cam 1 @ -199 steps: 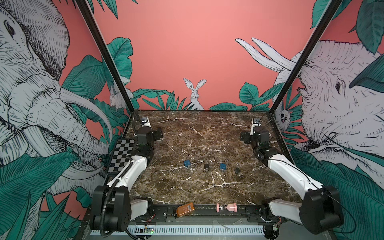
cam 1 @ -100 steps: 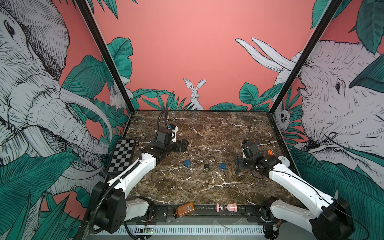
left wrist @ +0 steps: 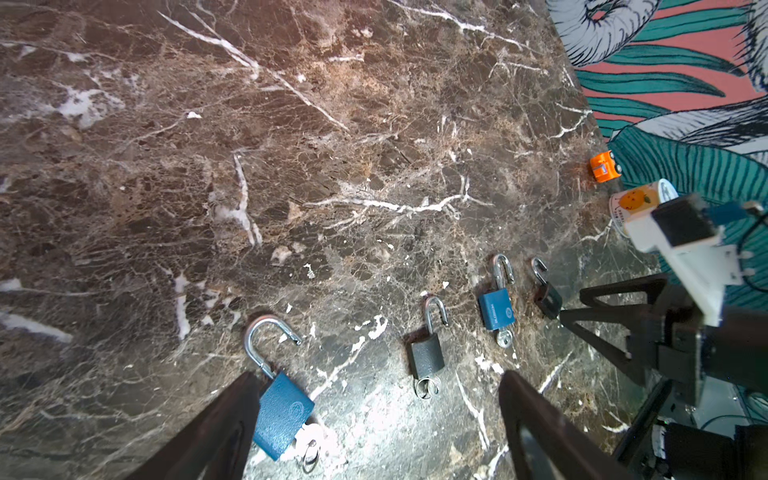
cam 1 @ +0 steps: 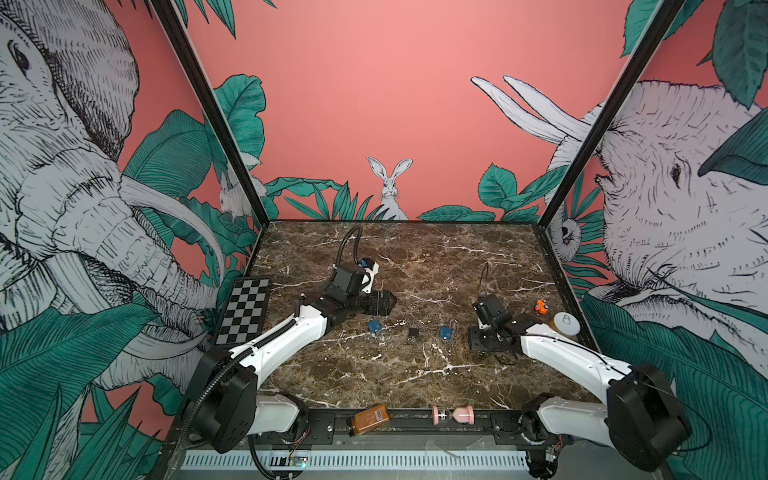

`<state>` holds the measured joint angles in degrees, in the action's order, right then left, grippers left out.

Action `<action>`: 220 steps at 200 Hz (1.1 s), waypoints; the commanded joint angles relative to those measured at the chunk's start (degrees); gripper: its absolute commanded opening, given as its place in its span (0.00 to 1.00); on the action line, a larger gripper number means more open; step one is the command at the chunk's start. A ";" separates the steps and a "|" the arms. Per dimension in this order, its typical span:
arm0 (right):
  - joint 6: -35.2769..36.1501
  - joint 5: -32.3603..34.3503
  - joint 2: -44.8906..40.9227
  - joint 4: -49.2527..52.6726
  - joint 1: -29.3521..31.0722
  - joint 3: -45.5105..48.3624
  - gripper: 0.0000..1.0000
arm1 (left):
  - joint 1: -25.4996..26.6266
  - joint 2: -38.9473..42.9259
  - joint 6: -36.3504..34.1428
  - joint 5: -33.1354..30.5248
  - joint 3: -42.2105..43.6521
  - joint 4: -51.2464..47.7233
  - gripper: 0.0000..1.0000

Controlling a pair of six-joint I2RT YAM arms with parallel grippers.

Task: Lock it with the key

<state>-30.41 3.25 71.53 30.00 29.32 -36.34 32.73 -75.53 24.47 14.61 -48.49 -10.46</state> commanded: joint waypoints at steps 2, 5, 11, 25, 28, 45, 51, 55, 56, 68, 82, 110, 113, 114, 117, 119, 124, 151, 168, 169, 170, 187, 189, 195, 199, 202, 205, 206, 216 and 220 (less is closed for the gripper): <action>-0.21 2.17 2.47 -0.99 0.30 -2.20 0.47 | 0.31 0.34 0.83 1.11 0.24 1.36 0.91; -0.31 2.08 2.72 -1.06 0.34 -2.23 0.47 | 0.27 0.30 0.96 1.20 0.16 1.47 0.91; -0.46 1.95 3.15 -1.44 0.30 -2.23 0.47 | 0.40 0.26 1.02 1.31 0.27 1.73 0.91; -0.93 1.51 3.83 -2.88 0.39 -1.60 0.47 | 0.54 0.29 1.00 1.47 0.59 2.15 0.91; -1.04 1.58 3.94 -3.14 0.46 -1.46 0.48 | 0.50 0.29 1.02 1.43 0.65 2.19 0.91; -1.15 1.97 4.53 -4.32 0.49 -0.68 0.49 | 0.61 0.38 0.71 1.39 1.02 2.57 0.90; -1.26 1.94 4.74 -4.35 0.55 -0.56 0.49 | 0.67 0.42 0.67 1.30 1.03 2.58 0.90; -1.27 1.78 4.95 -4.49 0.61 -0.58 0.49 | 0.67 0.51 0.71 1.30 1.04 2.57 0.90; -1.27 1.78 4.95 -4.49 0.61 -0.58 0.49 | 0.67 0.53 0.69 1.30 1.08 2.60 0.90; -1.51 1.87 5.03 -5.03 0.84 -0.15 0.49 | 0.86 0.75 0.67 1.22 1.26 2.55 0.90; -2.05 1.63 5.24 -5.60 0.91 0.33 0.49 | 0.86 0.99 0.54 1.16 1.35 2.57 0.90; -3.64 2.00 6.08 -5.42 1.40 0.92 0.46 | 0.93 1.32 0.70 1.30 1.97 2.81 0.90; -3.81 2.09 6.16 -5.36 1.49 0.99 0.46 | 0.93 1.27 0.74 1.37 2.04 2.89 0.89; -3.88 2.10 6.21 -5.29 1.51 1.00 0.46 | 0.93 1.26 0.75 1.38 2.06 2.89 0.89; -4.14 2.25 6.30 -5.23 1.59 1.07 0.46 | 1.01 1.38 0.80 1.38 2.19 2.97 0.89; -4.18 2.27 6.36 -5.22 1.56 1.08 0.46 | 0.97 1.38 0.79 1.38 2.24 2.98 0.89; -4.42 2.37 6.36 -5.26 1.66 1.21 0.46 | 1.01 1.38 0.76 1.40 2.41 3.14 0.89; -5.56 2.50 6.38 -5.50 2.59 1.20 0.43 | 1.11 1.35 0.68 1.38 2.80 3.51 0.89; -6.01 3.53 6.73 -5.08 3.15 0.85 0.43 | 1.24 0.91 0.28 1.60 2.56 3.50 0.89; -6.03 3.57 6.76 -5.02 3.17 0.84 0.43 | 1.26 0.86 0.25 1.63 2.54 3.51 0.89; -6.09 3.63 6.77 -4.98 3.19 0.83 0.43 | 1.23 0.89 0.24 1.64 2.53 3.51 0.89; -6.59 4.83 7.36 -4.69 3.55 0.64 0.43 | 1.22 0.49 -0.12 1.91 2.21 3.76 0.89; -6.59 4.93 7.43 -4.82 3.62 0.61 0.43 | 1.24 0.43 -0.12 1.98 2.20 3.77 0.89; -6.75 5.08 7.74 -4.82 3.71 0.57 0.43 | 1.24 0.30 -0.19 2.13 2.09 3.84 0.89; -6.87 5.28 7.88 -4.70 3.80 0.57 0.43 | 1.20 0.14 -0.29 2.24 2.08 3.94 0.89; -6.96 5.41 8.05 -4.69 3.87 0.57 0.43 | 1.22 0.15 -0.27 2.30 2.06 4.02 0.89; -6.97 5.44 8.20 -4.75 3.89 0.57 0.43 | 1.20 0.09 -0.36 2.41 2.00 4.04 0.89; -7.00 5.54 8.24 -4.72 3.90 0.52 0.43 | 1.20 0.06 -0.37 2.38 2.00 4.04 0.89; -7.19 5.92 8.70 -4.52 4.14 0.25 0.43 | 1.20 0.00 -0.39 2.57 2.07 4.35 0.88; -7.26 6.13 8.86 -4.38 4.35 0.19 0.43 | 1.22 -0.12 -0.39 2.53 2.10 4.46 0.88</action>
<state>-36.21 7.01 78.67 24.53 32.91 -35.75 33.69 -75.61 24.45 16.10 -46.46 -7.31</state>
